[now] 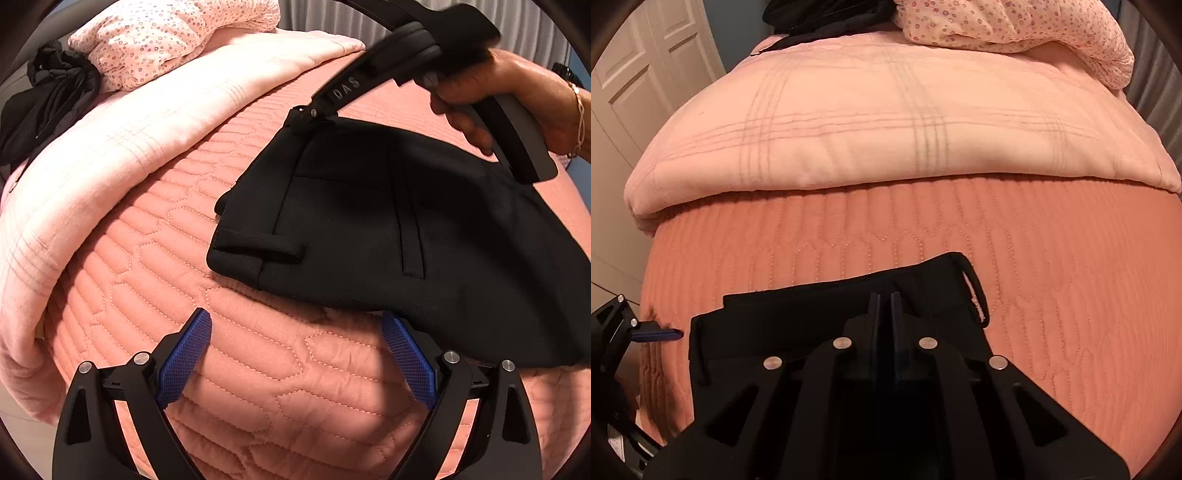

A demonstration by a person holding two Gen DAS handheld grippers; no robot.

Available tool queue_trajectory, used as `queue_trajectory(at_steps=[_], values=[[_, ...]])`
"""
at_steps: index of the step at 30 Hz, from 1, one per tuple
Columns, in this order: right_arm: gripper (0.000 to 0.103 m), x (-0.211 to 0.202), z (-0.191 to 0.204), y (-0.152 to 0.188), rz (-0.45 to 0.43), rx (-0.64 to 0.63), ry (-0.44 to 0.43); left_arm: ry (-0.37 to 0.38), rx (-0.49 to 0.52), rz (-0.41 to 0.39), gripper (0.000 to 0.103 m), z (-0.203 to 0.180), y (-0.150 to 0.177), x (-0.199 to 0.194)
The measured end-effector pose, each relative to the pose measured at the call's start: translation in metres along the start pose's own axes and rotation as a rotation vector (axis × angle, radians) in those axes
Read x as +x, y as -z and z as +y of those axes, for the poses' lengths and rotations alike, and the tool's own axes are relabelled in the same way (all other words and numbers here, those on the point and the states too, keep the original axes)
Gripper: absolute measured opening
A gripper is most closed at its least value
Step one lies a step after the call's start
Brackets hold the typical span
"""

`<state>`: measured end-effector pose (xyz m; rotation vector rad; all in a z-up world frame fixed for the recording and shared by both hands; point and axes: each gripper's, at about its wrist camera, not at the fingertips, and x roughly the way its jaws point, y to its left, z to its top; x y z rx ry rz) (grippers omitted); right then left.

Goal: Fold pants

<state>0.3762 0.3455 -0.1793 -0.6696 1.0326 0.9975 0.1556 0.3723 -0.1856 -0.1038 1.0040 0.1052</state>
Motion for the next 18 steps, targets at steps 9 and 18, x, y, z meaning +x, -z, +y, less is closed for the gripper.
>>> queue_trajectory(at_steps=[9,18], values=[[0.0,0.015,-0.016,-0.01,0.004,-0.002,0.047,0.037,-0.028,-0.002,0.092,0.004,-0.011,0.007],[0.0,0.013,-0.07,-0.022,-0.075,0.173,0.14,0.077,-0.039,-0.027,0.093,0.007,-0.04,0.021]])
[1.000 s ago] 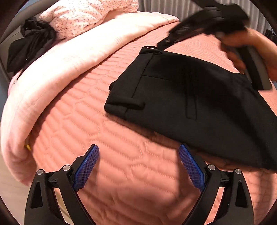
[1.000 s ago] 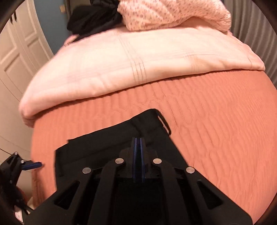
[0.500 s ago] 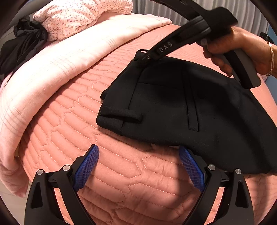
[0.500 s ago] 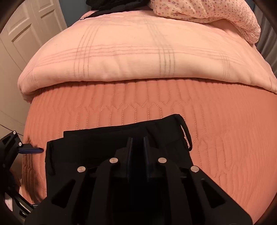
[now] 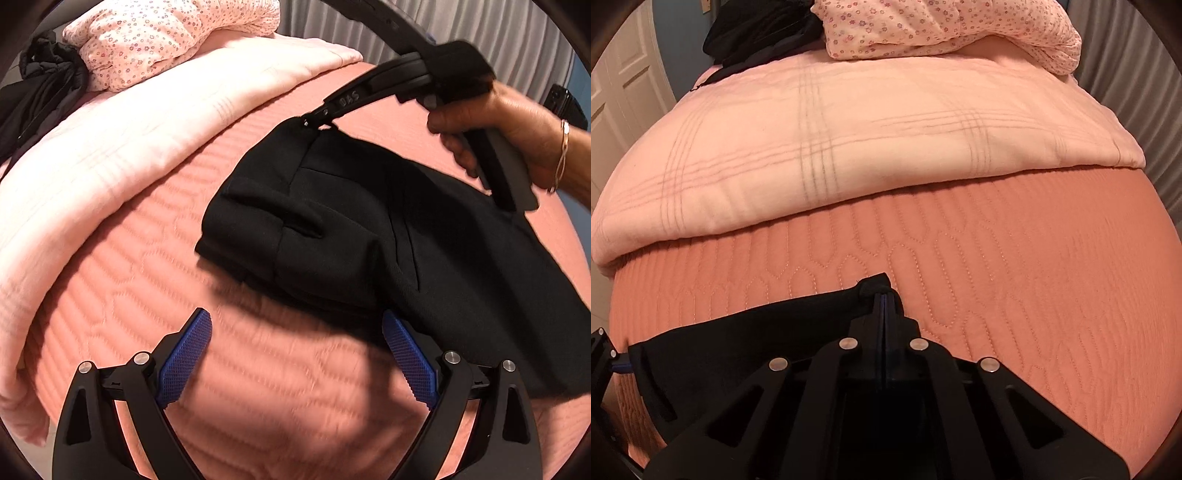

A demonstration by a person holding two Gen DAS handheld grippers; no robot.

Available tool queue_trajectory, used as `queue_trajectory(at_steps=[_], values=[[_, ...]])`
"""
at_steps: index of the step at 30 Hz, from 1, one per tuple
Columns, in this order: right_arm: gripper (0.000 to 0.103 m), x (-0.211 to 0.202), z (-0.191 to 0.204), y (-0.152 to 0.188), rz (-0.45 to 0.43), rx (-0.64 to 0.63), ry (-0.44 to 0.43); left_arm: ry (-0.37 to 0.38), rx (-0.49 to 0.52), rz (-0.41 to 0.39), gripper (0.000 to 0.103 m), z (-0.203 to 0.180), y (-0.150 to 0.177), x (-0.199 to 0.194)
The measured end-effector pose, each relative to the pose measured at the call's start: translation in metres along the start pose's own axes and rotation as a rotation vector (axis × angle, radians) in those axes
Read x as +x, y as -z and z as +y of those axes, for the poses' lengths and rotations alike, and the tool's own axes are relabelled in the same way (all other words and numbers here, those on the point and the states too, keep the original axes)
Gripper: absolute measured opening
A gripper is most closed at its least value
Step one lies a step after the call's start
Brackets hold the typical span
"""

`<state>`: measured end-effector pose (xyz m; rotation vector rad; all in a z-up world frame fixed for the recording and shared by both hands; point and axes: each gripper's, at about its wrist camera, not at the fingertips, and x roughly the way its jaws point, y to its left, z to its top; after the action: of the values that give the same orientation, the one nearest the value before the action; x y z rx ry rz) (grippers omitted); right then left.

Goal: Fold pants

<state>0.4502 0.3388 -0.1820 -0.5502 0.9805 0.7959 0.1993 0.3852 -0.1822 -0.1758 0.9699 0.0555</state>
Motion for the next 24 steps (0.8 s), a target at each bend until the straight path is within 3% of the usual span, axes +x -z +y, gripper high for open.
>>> queue_trajectory(at_steps=[4,7,9,11,12,14,18,19,20,21,23,24], values=[[0.0,0.003,0.027,0.002,0.014,-0.096,0.0,-0.019,0.007,0.02,0.093,0.003,0.004,-0.007],[0.009,-0.014,0.034,0.007,0.0,-0.092,-0.054,-0.068,0.04,0.001,0.092,0.008,0.017,-0.039],[0.036,-0.035,0.031,0.018,-0.018,-0.044,-0.086,-0.079,0.06,-0.017,0.092,0.009,0.023,-0.065],[0.091,-0.062,0.032,0.04,-0.082,-0.022,-0.068,-0.071,0.077,-0.021,0.092,0.007,0.022,-0.083],[0.098,-0.074,0.033,0.051,-0.122,-0.016,-0.048,-0.064,0.085,-0.023,0.092,0.002,0.022,-0.087],[0.098,-0.09,0.032,0.073,-0.187,-0.021,-0.064,-0.041,0.1,-0.036,0.092,-0.01,0.021,-0.09],[0.098,-0.084,0.017,0.072,-0.127,0.067,-0.044,-0.042,0.159,-0.028,0.092,-0.041,0.009,-0.058],[0.088,-0.086,0.011,0.073,-0.13,0.102,-0.067,-0.069,0.182,-0.019,0.092,-0.05,0.005,-0.044],[0.063,-0.088,0.004,0.075,-0.124,0.16,-0.133,-0.094,0.195,-0.008,0.092,-0.053,0.003,-0.034],[0.054,-0.089,0.001,0.078,-0.115,0.204,-0.18,-0.139,0.212,0.014,0.092,-0.056,0.002,-0.023],[0.052,-0.086,0.004,0.088,-0.122,0.198,-0.211,-0.177,0.248,0.013,0.093,-0.058,0.002,-0.005],[0.052,-0.074,0.004,0.094,-0.084,0.178,-0.169,-0.174,0.245,0.009,0.098,-0.057,0.0,0.0]])
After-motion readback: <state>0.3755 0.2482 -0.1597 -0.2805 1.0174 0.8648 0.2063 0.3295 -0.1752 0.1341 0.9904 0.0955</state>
